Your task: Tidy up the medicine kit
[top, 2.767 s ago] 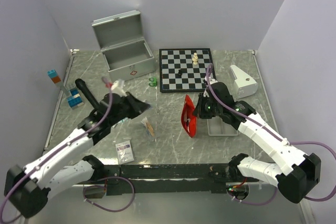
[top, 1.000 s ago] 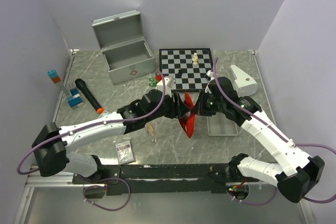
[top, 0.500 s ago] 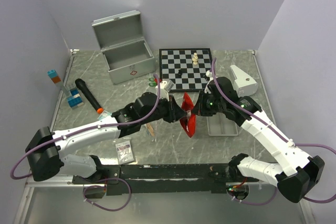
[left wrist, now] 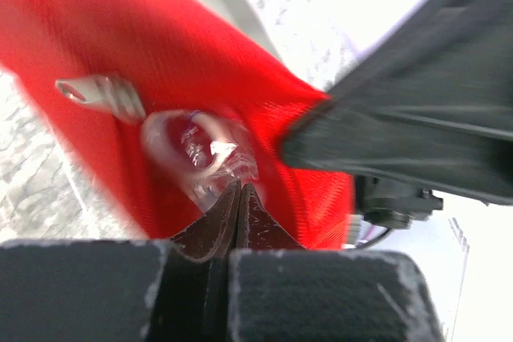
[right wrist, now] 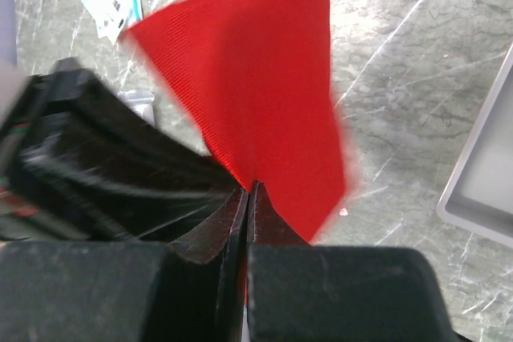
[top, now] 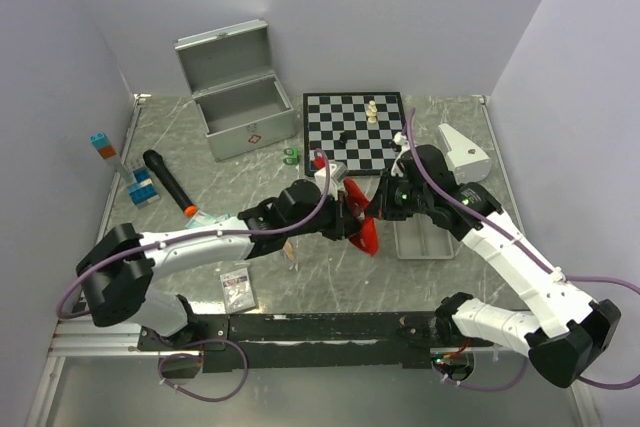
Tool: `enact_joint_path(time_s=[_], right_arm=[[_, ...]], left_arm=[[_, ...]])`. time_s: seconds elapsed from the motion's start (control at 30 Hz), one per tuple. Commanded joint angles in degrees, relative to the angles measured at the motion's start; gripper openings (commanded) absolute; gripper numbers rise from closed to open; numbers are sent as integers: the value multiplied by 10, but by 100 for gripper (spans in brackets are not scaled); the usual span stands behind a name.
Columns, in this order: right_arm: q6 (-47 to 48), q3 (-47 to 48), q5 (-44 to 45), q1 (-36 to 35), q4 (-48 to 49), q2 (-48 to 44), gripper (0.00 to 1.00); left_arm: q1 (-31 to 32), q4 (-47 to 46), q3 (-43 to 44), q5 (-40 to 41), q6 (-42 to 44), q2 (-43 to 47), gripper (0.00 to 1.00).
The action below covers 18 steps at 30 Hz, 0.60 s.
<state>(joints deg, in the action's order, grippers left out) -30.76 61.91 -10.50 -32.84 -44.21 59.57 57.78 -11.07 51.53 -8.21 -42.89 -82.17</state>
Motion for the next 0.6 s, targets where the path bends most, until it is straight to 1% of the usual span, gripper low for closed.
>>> enact_joint_path(time_s=[0.0,0.03,0.07,0.1,0.17,0.3,0.37,0.4,0.57], right_arm=[[-10,25,-16,4,4,-27,0],[-10,23,-17,4,3,-30,0],[-8,20,-20,4,2,-32,0],[-7,18,-20,4,-1,-34,0],[-4,11,-18,4,-3,-38,0],[-2,-1,-8,4,-5,-46,0],[-1,-3,-6,4,-4,-47,0],[0,-4,-6,4,-4,-48,0],[8,-1,-3,4,-4,-47,0]], left_arm=[[1,14,32,53,-9,-21,1],[1,18,36,77,-10,-19,1],[1,20,39,80,-11,-18,1],[1,23,43,106,-10,-14,1],[0,31,52,130,-6,-7,1],[-9,50,72,167,-1,14,1],[-14,49,70,173,0,29,1],[-18,50,70,172,2,34,2],[-20,67,68,175,7,78,16]])
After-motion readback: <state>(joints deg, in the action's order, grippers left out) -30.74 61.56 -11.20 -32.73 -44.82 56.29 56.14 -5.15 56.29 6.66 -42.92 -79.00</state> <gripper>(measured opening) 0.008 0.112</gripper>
